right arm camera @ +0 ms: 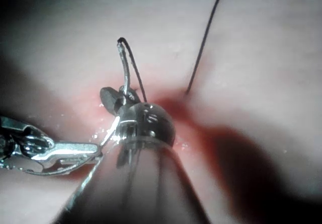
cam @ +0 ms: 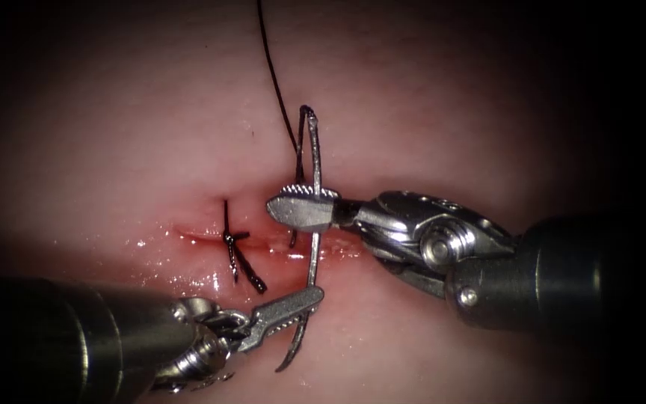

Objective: Wound Closure
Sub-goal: Hand the needle to the right, then open the wound using the left gripper

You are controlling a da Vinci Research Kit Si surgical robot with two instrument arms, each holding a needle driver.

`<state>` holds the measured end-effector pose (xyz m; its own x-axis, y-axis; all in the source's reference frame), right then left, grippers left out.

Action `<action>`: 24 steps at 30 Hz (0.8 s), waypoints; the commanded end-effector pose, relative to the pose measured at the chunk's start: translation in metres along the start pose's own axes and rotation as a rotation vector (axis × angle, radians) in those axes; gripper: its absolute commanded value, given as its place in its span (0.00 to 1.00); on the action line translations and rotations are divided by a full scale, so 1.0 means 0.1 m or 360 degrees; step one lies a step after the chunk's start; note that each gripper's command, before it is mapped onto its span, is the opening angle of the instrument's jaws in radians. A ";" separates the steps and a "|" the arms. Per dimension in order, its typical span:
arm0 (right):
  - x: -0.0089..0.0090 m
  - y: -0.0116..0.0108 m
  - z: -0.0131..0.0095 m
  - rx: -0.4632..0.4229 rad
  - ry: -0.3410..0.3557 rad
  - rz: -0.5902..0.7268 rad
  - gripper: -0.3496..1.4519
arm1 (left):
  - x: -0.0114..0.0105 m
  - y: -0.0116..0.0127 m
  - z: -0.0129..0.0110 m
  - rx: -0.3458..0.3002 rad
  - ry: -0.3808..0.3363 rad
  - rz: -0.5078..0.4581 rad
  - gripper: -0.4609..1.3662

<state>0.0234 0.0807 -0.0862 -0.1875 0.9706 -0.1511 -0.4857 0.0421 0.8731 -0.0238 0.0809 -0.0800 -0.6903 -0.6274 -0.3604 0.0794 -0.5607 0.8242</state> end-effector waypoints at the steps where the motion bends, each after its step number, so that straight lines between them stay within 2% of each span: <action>1: 0.000 0.000 -0.001 -0.0012 -0.0001 -0.0001 0.00 | -0.001 0.000 0.000 -0.0014 -0.0001 0.0001 0.06; 4: 0.000 0.001 -0.002 -0.0014 -0.0001 0.0007 0.00 | -0.003 -0.002 0.001 -0.0015 0.0001 -0.0019 0.06; 8: 0.001 0.004 -0.005 -0.0003 -0.0004 -0.0013 0.00 | -0.010 -0.005 0.001 -0.0017 0.0014 -0.0211 0.08; 9: 0.003 0.006 -0.007 0.0007 0.0011 -0.0031 0.00 | -0.013 -0.007 0.000 -0.0018 0.0023 -0.0316 0.34; 11: 0.007 0.009 -0.009 0.0026 0.0039 -0.0027 0.00 | -0.017 -0.011 -0.003 -0.0023 0.0049 -0.0470 0.44; 14: 0.013 0.015 -0.012 0.0048 0.0077 -0.0042 0.00 | -0.021 -0.016 -0.008 -0.0038 0.0086 -0.0596 0.53; 18: 0.019 0.023 -0.015 0.0072 0.0116 -0.0096 0.00 | -0.026 -0.021 -0.012 -0.0075 0.0097 -0.0692 0.56; 20: 0.022 0.027 -0.018 0.0096 0.0164 -0.0195 0.00 | -0.027 -0.022 -0.012 -0.0114 0.0093 -0.0772 0.56; 24: 0.025 0.030 -0.019 0.0211 0.0211 -0.0315 0.00 | -0.026 -0.020 -0.009 -0.0194 0.0068 -0.0843 0.56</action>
<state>0.0199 0.0831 -0.0849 -0.2151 0.8933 -0.3946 -0.3915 0.2913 0.8729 -0.0216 0.0832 -0.0810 -0.6258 -0.2543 -0.7373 -0.1878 -0.8684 0.4589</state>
